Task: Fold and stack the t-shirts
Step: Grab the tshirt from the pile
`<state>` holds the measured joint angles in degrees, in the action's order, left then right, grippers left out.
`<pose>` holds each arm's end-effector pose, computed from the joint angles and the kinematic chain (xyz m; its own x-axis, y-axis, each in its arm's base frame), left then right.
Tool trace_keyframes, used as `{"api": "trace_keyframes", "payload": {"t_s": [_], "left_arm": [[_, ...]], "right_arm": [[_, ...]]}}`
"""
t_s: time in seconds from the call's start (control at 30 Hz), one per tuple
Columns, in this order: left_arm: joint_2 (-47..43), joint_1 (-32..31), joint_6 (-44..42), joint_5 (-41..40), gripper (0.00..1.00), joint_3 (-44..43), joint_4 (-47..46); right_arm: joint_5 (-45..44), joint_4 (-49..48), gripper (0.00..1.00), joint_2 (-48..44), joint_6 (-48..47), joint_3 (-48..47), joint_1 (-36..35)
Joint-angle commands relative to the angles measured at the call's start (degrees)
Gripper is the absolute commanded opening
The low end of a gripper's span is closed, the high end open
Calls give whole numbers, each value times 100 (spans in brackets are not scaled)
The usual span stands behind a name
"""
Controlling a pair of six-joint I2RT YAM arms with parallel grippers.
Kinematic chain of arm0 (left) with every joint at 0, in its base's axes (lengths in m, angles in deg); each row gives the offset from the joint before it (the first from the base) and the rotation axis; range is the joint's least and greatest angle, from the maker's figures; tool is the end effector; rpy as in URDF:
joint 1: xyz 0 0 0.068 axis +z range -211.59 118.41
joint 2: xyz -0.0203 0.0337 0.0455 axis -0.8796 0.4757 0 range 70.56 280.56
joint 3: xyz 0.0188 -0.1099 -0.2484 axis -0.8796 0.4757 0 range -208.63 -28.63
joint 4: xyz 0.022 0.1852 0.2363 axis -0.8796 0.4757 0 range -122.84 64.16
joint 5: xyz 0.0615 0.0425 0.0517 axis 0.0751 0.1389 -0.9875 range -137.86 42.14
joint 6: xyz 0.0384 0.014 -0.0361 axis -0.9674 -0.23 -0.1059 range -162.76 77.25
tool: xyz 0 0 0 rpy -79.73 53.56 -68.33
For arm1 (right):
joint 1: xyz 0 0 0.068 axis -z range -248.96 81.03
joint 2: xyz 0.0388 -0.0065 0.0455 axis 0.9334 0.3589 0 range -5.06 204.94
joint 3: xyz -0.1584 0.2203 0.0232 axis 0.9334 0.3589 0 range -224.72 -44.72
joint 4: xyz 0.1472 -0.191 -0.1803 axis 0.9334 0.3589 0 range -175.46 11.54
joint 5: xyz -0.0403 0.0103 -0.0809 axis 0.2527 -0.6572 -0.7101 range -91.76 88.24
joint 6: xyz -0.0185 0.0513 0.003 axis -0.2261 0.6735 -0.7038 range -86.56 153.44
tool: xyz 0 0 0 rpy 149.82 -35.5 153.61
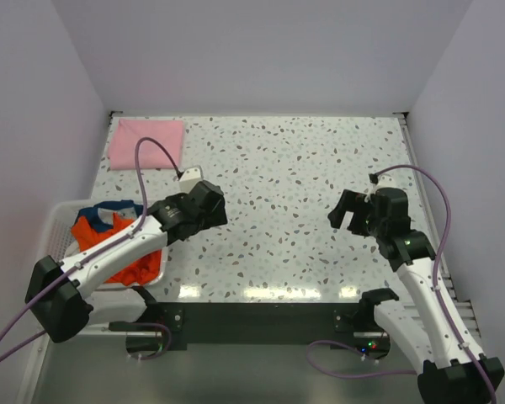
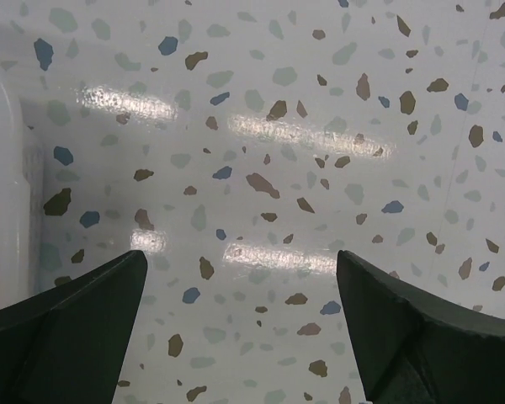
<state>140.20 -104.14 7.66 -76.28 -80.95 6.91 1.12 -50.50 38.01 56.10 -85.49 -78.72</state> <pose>0.2164 -0.1751 0.2433 -0.7055 -0.2726 -0.6542 -0.2192 0.9617 -0.1644 0.2013 0.0365 0.2749 -0.6311 0.2819 -0.7227 0.0375 0.9416 0.3346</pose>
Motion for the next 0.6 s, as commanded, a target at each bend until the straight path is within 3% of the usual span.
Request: {"api": "trace_keyframes", "payload": {"t_s": [0.0, 0.2, 0.3, 0.4, 0.57], "left_arm": [[31, -26, 187, -523, 100, -498, 419], [137, 44, 1589, -1453, 100, -1043, 2532], [172, 586, 2261, -1482, 100, -1097, 3344], [76, 1167, 2157, -1429, 100, -948, 3347], [-179, 1301, 2060, -1412, 100, -982, 3145]], "right_arm": [[117, -314, 99, -36, -51, -18, -17], [90, -288, 99, 202, -7, -89, -17], [91, -218, 99, 298, -15, -106, -8], [99, -322, 99, 290, -33, -28, -9], [99, -332, 99, 325, -51, -27, -17]]}}
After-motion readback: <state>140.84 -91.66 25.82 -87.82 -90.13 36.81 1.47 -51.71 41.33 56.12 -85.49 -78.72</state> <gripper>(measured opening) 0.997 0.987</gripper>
